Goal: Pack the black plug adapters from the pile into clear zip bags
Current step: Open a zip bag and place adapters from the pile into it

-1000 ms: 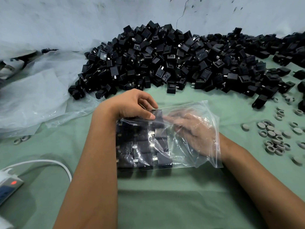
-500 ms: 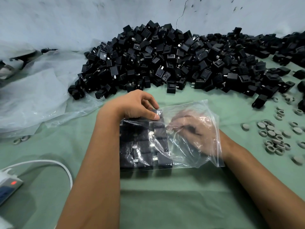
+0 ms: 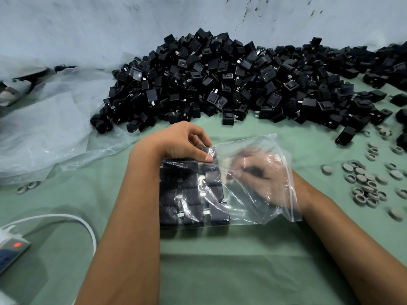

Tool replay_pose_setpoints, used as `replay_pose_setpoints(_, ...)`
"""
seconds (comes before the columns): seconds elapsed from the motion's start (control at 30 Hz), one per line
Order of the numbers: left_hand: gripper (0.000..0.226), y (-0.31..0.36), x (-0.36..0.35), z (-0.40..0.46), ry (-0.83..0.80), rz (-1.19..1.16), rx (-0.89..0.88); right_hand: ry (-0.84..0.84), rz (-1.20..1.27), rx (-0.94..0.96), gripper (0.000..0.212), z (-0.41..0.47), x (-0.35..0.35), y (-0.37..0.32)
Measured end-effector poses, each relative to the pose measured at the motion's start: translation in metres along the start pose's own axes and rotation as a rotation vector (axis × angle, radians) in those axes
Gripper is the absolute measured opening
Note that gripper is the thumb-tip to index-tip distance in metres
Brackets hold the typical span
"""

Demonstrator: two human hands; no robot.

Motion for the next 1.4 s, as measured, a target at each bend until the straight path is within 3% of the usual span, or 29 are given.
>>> replay_pose_setpoints(0.17,0.036,-0.001,0.000,0.000,0.007,0.003,-0.006,-0.187,0.297,-0.120,0.031,-0.003,-0.008,0.008)
replay_pose_setpoints(0.4,0.036,-0.001,0.000,0.000,0.005,0.001,-0.003,-0.210,0.327,-0.131,0.038,-0.003,-0.006,0.009)
replay_pose_setpoints(0.53,0.036,0.000,0.000,0.000,0.003,-0.002,-0.001,-0.298,0.339,-0.053,0.021,-0.002,-0.007,0.009)
replay_pose_setpoints(0.73,0.038,-0.001,0.001,0.001,0.008,0.007,-0.009,-0.402,0.328,-0.010,0.015,0.000,-0.020,0.016)
replay_pose_setpoints(1.4,0.036,-0.001,0.001,0.002,0.014,0.001,-0.006,-0.440,0.308,-0.019,0.011,-0.002,-0.015,0.004)
Point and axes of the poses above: each hand's wrist, its own z-axis towards the middle knuckle, its own x-axis out of the back of the hand, y = z × x, the point moved 5 cm from there along z, towards the middle knuckle, and after that the axes turned 1 degree about -y, right-handed, at the moved point
